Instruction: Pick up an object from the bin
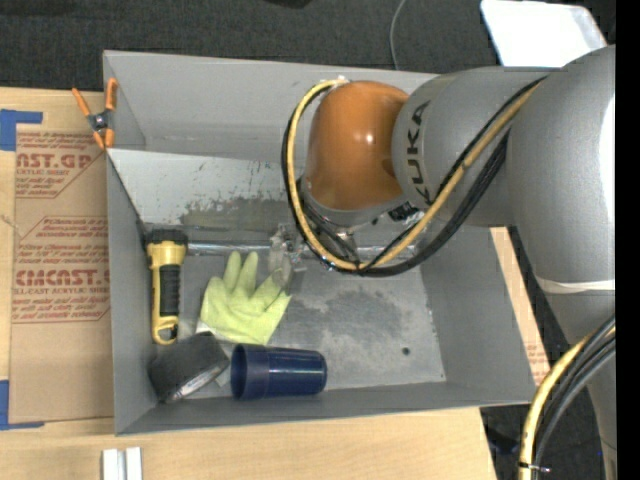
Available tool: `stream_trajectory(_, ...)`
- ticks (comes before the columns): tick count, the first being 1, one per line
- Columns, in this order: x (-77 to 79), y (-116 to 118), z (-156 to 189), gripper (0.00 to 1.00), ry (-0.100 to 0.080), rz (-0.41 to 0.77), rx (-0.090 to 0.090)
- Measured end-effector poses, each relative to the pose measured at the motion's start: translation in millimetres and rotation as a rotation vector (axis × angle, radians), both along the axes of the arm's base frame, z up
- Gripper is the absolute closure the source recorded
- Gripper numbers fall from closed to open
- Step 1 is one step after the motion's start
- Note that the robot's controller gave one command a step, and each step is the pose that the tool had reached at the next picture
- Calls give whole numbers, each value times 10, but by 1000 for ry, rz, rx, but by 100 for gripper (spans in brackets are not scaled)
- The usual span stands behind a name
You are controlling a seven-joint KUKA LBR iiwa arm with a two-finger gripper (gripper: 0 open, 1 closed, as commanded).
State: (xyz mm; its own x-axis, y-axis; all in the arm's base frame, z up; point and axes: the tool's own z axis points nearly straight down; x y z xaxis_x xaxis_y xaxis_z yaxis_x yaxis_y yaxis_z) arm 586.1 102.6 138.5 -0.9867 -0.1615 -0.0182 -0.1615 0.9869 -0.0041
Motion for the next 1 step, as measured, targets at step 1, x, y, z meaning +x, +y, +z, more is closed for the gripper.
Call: stream_trajectory(1, 26, 46, 14, 100, 0, -114, 2)
